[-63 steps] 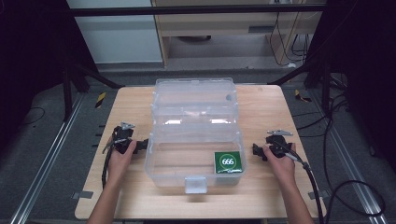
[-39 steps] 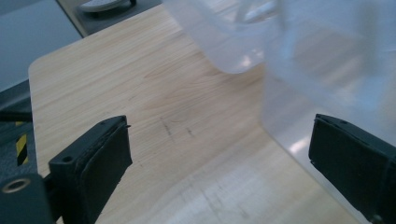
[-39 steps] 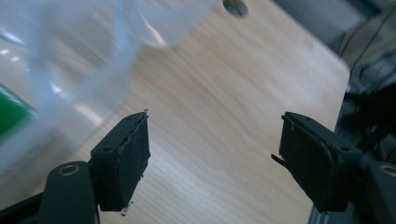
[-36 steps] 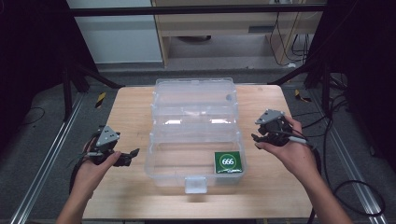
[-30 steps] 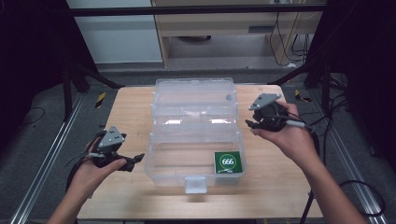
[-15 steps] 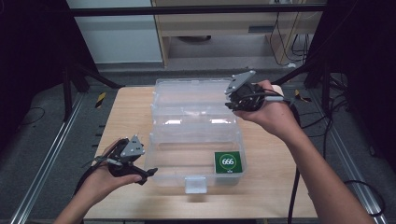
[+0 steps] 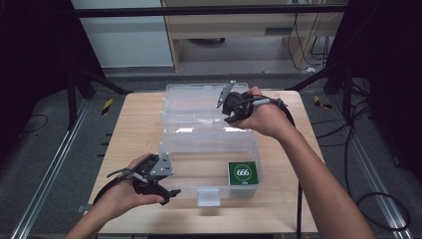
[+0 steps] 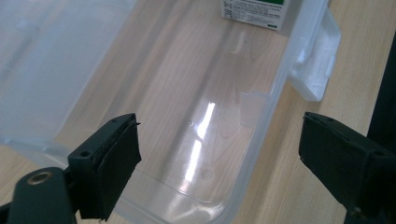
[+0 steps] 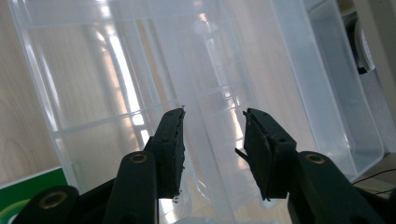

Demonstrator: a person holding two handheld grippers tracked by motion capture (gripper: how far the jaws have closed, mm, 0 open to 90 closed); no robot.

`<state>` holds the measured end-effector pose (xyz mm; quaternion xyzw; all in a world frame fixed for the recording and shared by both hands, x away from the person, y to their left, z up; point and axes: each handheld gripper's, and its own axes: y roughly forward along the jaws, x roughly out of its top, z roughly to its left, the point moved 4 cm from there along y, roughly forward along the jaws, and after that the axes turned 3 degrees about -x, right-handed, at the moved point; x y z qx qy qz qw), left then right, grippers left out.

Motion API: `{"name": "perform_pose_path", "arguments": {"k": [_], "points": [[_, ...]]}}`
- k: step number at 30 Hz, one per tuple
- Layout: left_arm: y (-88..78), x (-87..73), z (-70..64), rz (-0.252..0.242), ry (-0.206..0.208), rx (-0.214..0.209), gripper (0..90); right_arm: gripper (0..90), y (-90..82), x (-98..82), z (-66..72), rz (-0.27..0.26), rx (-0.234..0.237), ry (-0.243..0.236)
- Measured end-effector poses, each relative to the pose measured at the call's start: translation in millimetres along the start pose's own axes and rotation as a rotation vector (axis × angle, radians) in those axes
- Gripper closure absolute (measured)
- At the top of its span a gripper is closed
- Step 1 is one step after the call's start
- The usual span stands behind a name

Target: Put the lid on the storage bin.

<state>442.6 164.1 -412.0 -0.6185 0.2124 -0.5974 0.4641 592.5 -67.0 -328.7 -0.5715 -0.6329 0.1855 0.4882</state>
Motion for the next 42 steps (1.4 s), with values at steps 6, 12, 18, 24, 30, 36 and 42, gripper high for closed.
{"name": "perform_pose_path", "arguments": {"k": [6, 12, 18, 24, 30, 36, 42], "points": [[7.9, -1.3, -3.8, 0.057, 0.024, -0.04, 27.9, 61.7, 9.7, -1.6, 2.9, 0.046, 0.018, -0.059], [15.0, -4.5, -3.9, 0.104, 0.042, -0.086, 35.4, 70.9, 12.0, -3.3, 4.7, 0.048, 0.051, -0.112], [19.9, -2.7, 0.8, 0.116, 0.046, -0.1, 45.6, 76.3, 14.4, -4.3, 1.9, 0.04, 0.062, -0.137], [29.0, -5.6, 0.5, 0.151, 0.072, -0.119, 55.1, 78.5, 15.0, -0.3, 3.5, 0.062, 0.068, -0.166], [31.0, -4.3, -0.8, 0.147, 0.077, -0.141, 68.3, 79.3, 15.0, -0.7, 3.2, 0.056, 0.066, -0.175], [31.9, -6.3, -2.6, 0.125, 0.034, -0.164, 78.8, 81.0, 14.0, -1.3, 3.2, 0.042, 0.073, -0.182], [32.7, -6.8, 1.1, 0.123, 0.012, -0.151, 78.9, 81.9, 15.3, 0.5, 2.8, 0.048, 0.063, -0.193]]}}
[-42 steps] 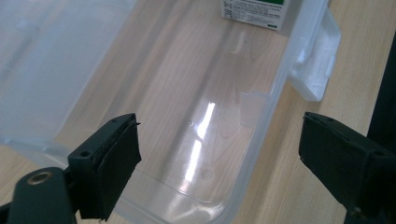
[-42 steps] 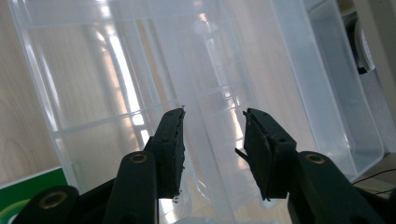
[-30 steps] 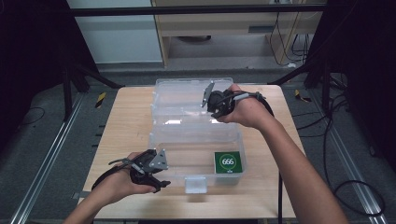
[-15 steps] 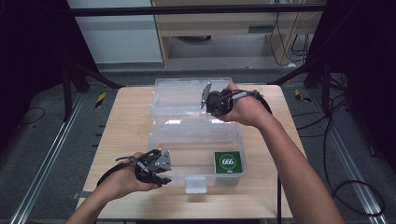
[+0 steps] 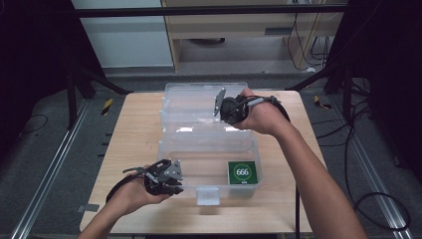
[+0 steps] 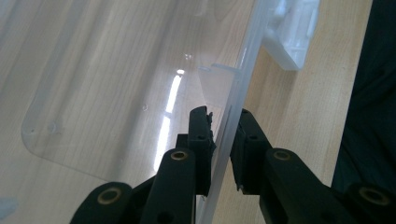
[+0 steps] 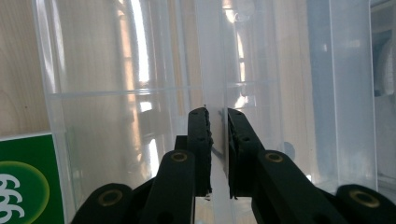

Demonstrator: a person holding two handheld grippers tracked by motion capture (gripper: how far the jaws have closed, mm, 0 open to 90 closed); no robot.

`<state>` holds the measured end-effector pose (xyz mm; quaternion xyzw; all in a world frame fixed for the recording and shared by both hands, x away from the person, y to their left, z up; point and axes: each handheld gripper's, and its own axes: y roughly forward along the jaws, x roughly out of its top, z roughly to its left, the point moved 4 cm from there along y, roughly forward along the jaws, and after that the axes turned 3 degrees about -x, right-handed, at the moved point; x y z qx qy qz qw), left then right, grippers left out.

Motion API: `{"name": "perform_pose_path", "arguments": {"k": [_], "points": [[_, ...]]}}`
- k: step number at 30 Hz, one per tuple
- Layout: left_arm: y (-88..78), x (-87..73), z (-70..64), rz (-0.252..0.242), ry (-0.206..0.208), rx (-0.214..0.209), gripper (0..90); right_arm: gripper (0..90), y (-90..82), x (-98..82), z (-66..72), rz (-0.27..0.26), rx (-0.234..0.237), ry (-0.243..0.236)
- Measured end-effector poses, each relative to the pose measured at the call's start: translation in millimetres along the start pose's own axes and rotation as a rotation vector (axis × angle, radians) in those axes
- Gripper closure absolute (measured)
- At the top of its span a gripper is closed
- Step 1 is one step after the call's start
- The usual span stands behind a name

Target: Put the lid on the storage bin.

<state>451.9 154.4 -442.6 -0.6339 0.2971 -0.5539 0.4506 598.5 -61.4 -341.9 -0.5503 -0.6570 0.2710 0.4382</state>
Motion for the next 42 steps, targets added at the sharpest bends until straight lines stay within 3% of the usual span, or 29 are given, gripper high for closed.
{"name": "perform_pose_path", "arguments": {"k": [5, 10, 26, 32, 42], "points": [[1.0, 1.1, -0.8, -0.003, 0.02, 0.025, 79.0, 82.3, 0.9, 0.5, -1.6, 0.003, 0.002, 0.003], [2.0, 0.8, -1.2, -0.018, 0.01, 0.043, 78.9, 83.3, -0.8, 1.7, -0.4, -0.003, -0.003, 0.008], [3.3, 1.0, -2.4, -0.024, -0.014, 0.052, 78.2, 86.5, -22.5, 3.0, 20.1, -0.08, -0.009, -0.002], [4.3, 1.1, -3.4, -0.031, -0.018, 0.06, 77.7, 86.7, -27.3, 4.5, 26.3, -0.082, -0.01, -0.011], [6.3, 2.8, -2.7, -0.04, -0.018, 0.064, 78.0, 85.9, -21.9, 3.9, 18.2, -0.09, -0.009, 0.014]]}}
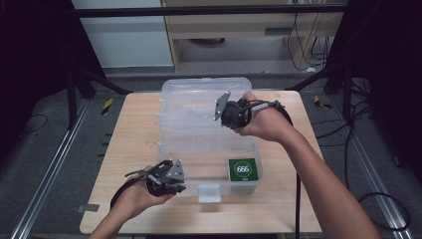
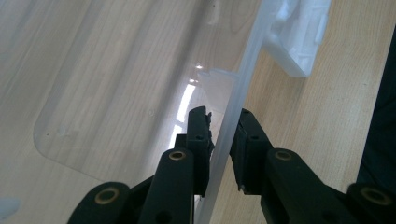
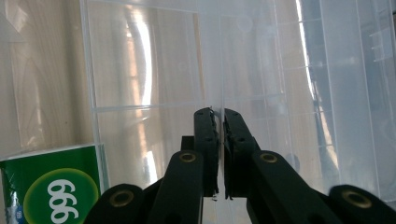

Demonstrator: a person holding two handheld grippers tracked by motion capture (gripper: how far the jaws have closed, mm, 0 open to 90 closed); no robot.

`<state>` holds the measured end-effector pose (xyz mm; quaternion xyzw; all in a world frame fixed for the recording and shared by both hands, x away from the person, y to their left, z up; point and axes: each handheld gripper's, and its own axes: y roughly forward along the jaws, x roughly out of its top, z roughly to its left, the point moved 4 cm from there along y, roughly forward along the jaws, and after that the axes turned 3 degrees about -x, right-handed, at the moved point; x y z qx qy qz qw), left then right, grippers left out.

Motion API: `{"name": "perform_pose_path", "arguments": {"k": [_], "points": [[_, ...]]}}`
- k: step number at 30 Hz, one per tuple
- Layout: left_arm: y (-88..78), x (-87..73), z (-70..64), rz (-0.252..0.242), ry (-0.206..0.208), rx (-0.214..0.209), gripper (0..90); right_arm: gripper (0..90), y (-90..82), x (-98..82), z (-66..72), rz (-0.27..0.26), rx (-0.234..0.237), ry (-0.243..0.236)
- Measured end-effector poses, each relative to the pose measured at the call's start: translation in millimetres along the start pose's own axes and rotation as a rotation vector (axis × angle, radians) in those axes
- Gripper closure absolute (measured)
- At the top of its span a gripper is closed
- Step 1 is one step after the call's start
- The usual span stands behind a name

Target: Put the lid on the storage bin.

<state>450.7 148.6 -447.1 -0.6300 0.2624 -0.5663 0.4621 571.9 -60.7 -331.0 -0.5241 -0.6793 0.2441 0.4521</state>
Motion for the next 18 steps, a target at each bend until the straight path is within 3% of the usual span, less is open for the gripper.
{"name": "perform_pose_path", "arguments": {"k": [18], "points": [[1.4, -0.4, -1.3, -0.011, 0.0, 0.008, 77.6, 86.1, -17.7, -0.5, 29.1, -0.059, -0.052, -0.035]]}}
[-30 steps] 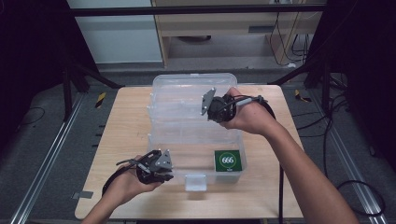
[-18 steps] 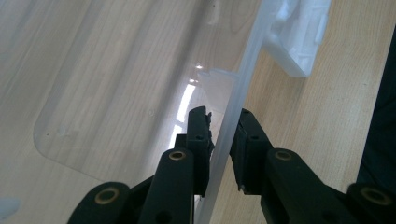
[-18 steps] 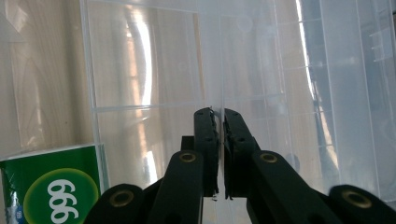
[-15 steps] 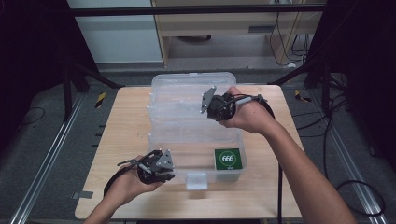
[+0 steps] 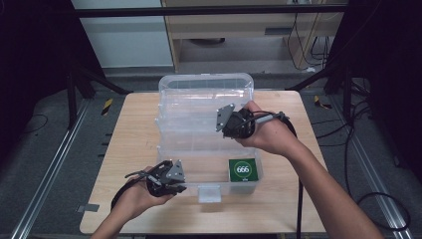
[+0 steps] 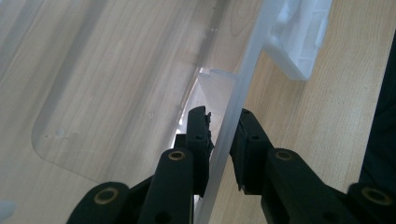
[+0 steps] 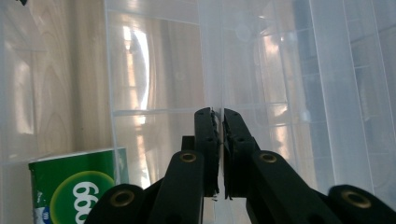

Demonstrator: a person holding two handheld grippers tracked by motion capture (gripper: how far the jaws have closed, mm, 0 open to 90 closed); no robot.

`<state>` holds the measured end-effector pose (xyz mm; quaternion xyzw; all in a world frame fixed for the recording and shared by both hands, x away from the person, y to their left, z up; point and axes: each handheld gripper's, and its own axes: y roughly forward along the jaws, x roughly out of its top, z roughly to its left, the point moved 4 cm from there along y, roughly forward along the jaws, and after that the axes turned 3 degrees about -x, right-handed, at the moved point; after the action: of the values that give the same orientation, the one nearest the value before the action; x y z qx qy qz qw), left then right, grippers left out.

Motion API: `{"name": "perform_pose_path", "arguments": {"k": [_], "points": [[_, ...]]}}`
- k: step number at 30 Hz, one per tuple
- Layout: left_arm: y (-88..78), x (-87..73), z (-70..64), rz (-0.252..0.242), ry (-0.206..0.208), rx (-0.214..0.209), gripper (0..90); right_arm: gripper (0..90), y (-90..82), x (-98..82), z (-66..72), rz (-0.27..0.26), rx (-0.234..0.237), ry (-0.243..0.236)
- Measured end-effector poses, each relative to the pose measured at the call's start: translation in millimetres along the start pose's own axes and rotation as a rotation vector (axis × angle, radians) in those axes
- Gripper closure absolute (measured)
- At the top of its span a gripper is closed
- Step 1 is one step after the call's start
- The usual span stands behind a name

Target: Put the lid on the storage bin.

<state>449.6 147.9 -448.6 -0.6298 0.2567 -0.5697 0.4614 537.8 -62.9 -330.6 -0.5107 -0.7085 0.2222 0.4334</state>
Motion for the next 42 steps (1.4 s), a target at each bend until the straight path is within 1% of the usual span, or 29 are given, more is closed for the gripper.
{"name": "perform_pose_path", "arguments": {"k": [1, 3, 5, 9, 12, 15, 18, 19, 20, 21, 23, 25, 26, 32, 35, 39, 40, 42], "points": [[0.0, 0.2, -0.5, 0.004, 0.007, 0.005, 77.5, 86.0, -0.8, -0.1, 2.2, -0.003, -0.003, 0.003], [0.4, 0.4, -0.9, 0.003, 0.006, 0.01, 77.3, 85.9, -2.7, -0.2, 6.2, -0.006, -0.008, -0.006], [0.3, 0.0, -0.4, 0.003, 0.01, 0.009, 77.3, 85.8, -4.7, -0.1, 10.7, -0.007, -0.014, -0.009], [0.8, 0.0, -0.8, -0.005, 0.005, 0.008, 77.3, 85.5, -8.8, -1.9, 19.0, -0.009, -0.024, -0.016], [0.6, -0.3, -0.8, -0.006, 0.007, 0.011, 77.3, 85.2, -10.6, -3.6, 24.2, -0.027, -0.023, -0.013], [0.3, -0.8, -0.8, -0.003, 0.014, 0.01, 77.3, 85.1, -12.1, -6.0, 29.0, -0.04, -0.023, 0.004], [0.3, -0.9, -1.0, -0.003, 0.013, 0.009, 77.3, 85.0, -13.6, -7.7, 33.6, -0.051, -0.023, 0.006], [0.1, -1.0, -0.6, 0.0, 0.018, 0.01, 77.2, 84.9, -14.1, -8.3, 35.3, -0.056, -0.022, 0.007], [0.3, -1.5, -2.2, -0.002, -0.002, 0.005, 77.2, 84.8, -14.6, -9.0, 37.3, -0.057, -0.02, 0.011], [0.0, -1.1, -0.5, -0.001, 0.023, 0.011, 77.2, 84.6, -14.9, -9.5, 39.0, -0.06, -0.023, 0.014], [0.1, -1.3, -0.7, -0.003, 0.023, 0.011, 77.2, 84.5, -15.8, -10.7, 42.1, -0.065, -0.014, 0.01], [0.1, -1.3, -1.1, -0.003, 0.024, 0.017, 77.0, 84.1, -16.2, -11.6, 44.0, -0.071, -0.013, 0.012], [0.3, -1.3, -1.6, -0.008, 0.021, 0.019, 76.9, 84.0, -16.4, -12.0, 45.0, -0.074, -0.006, 0.015], [0.3, -1.2, -1.6, -0.005, 0.021, 0.017, 76.7, 83.6, -17.1, -13.8, 47.6, -0.084, -0.018, 0.012], [0.4, -0.8, -1.5, 0.0, 0.026, 0.015, 76.9, 83.7, -17.7, -14.8, 49.9, -0.086, -0.018, 0.017], [0.6, 0.5, -1.2, 0.02, 0.041, 0.007, 77.2, 83.4, -18.2, -15.6, 54.6, -0.087, -0.017, 0.017], [0.8, 0.2, -1.8, 0.018, 0.037, 0.011, 77.2, 83.3, -18.2, -15.6, 55.8, -0.088, -0.018, 0.021], [0.7, -0.1, -1.7, 0.013, 0.046, 0.02, 77.1, 83.2, -18.0, -15.4, 58.1, -0.092, -0.021, 0.025]]}}
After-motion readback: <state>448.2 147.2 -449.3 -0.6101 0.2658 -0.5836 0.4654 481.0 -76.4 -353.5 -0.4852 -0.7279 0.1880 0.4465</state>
